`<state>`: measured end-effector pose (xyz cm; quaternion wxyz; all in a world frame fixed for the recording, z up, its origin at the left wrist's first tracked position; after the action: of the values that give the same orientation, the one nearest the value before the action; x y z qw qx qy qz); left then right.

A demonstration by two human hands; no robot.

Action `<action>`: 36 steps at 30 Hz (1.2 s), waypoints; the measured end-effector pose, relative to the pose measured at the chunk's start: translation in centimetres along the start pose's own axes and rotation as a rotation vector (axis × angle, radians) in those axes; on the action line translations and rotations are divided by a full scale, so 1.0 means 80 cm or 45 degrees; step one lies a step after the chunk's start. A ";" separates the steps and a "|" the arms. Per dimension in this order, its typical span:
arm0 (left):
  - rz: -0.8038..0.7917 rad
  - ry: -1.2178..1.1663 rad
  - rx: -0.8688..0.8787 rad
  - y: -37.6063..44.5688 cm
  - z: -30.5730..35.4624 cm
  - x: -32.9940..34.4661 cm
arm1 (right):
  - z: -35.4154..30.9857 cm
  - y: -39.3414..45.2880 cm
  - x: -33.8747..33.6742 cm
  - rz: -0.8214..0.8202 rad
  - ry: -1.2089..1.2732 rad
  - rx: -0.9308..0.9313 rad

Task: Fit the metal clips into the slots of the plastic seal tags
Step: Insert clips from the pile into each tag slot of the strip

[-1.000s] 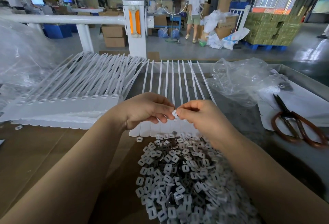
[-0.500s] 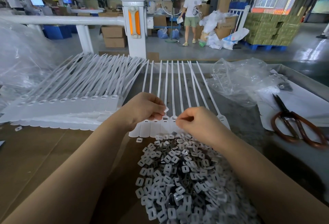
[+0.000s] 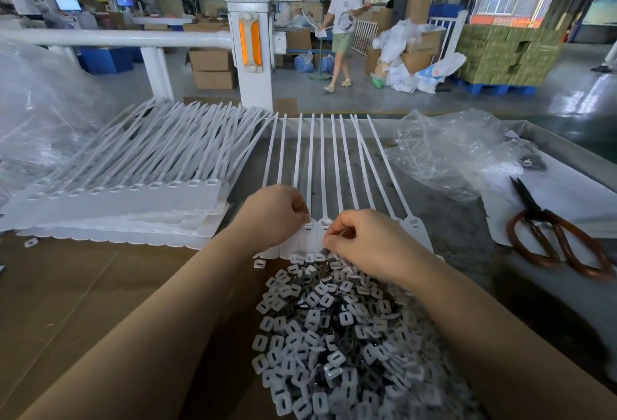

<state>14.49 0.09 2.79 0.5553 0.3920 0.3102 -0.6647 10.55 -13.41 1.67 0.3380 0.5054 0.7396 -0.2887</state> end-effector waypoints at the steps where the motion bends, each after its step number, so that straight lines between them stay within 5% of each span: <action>1: 0.007 0.016 0.015 -0.001 0.002 -0.001 | 0.001 0.000 0.000 -0.001 -0.001 0.003; 14: 0.050 0.607 0.427 -0.019 0.049 -0.007 | -0.003 -0.003 0.000 0.009 -0.013 0.008; 22: -0.051 0.846 0.454 -0.020 0.059 0.005 | -0.003 -0.003 0.000 0.009 0.004 0.009; 36: -0.051 0.674 0.401 -0.017 0.051 -0.003 | -0.017 -0.006 0.002 -0.095 0.017 -0.076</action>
<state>12.42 -2.99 5.00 0.3745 0.6265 0.3451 -0.5900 9.76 -12.39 2.42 0.3368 0.4691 0.7685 -0.2757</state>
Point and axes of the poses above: each hand's wrist, its own y-axis towards the middle knuckle, its own x-axis out of the palm, z = x × y, the point moved 10 cm from there along y, towards the middle knuckle, and after that the axes turned 6 degrees about -z, right-handed, at the moved point
